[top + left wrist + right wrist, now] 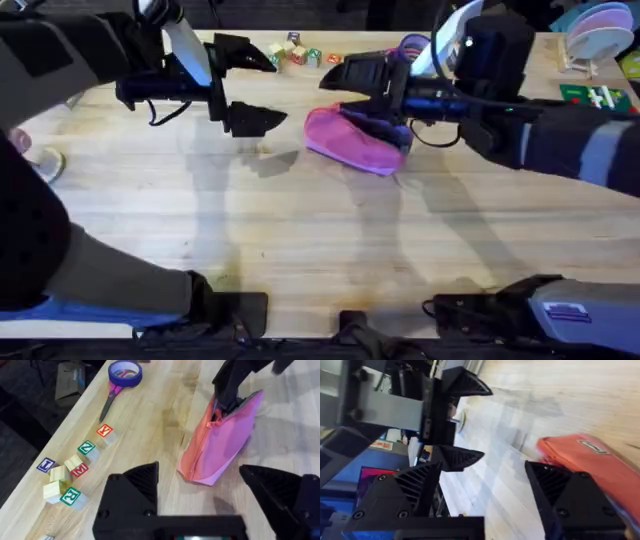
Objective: Unzip the bag, pick up the pens from the table one at a time and place them inside, then zip the bag closed.
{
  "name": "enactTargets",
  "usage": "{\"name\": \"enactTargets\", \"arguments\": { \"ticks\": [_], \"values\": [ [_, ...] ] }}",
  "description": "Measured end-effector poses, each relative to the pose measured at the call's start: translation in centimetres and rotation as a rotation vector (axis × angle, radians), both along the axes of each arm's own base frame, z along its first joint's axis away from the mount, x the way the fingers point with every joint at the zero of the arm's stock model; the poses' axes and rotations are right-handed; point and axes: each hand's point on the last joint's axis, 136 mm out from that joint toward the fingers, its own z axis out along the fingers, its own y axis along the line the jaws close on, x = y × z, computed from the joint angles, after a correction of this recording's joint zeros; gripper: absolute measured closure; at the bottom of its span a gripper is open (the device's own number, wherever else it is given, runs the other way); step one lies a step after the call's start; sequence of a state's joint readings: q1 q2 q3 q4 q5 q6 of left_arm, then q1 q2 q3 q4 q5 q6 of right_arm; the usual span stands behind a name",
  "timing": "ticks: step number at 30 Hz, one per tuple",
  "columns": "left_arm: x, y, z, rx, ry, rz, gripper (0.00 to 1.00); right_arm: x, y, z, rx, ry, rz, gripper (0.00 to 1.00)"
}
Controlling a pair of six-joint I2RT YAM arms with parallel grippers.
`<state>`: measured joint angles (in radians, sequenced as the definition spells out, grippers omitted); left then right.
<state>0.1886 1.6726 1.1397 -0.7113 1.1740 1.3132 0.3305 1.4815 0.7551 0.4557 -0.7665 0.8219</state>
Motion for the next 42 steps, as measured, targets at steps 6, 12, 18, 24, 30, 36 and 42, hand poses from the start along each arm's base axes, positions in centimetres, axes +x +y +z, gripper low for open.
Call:
{"name": "enactTargets", "arguments": {
  "ticks": [6, 12, 18, 24, 30, 36, 42],
  "values": [
    [0.0, 0.0, 0.0, 0.000, 0.000, 0.000, 0.009, -0.6, -0.2, 2.5, 0.015, -0.082, 0.007, 0.004],
    [0.0, 0.0, 0.0, 0.000, 0.000, 0.000, 0.009, -1.7, -0.5, 4.4, 0.002, -0.153, 0.021, 0.005],
    [0.0, 0.0, 0.0, 0.000, 0.000, 0.000, 0.008, -3.9, -1.6, 1.2, -0.154, -0.032, 0.037, 0.006],
    [0.0, 0.0, 0.0, 0.004, -0.008, -0.003, 0.009, -5.3, -2.0, 0.4, -0.405, -0.056, 0.017, 0.006],
    [0.1, 0.1, -0.3, 0.039, -0.067, -0.024, 0.008, -6.0, -1.5, 3.3, -0.565, -0.217, -0.059, 0.005],
    [0.1, 0.1, -0.3, 0.062, -0.129, -0.050, 0.008, -7.4, -0.2, 4.1, -0.656, -0.293, -0.138, 0.005],
    [0.1, -0.1, -1.0, 0.048, -0.147, -0.078, 0.007, -7.7, -0.1, 4.2, -0.683, -0.288, -0.235, 0.005]
  ]
}}
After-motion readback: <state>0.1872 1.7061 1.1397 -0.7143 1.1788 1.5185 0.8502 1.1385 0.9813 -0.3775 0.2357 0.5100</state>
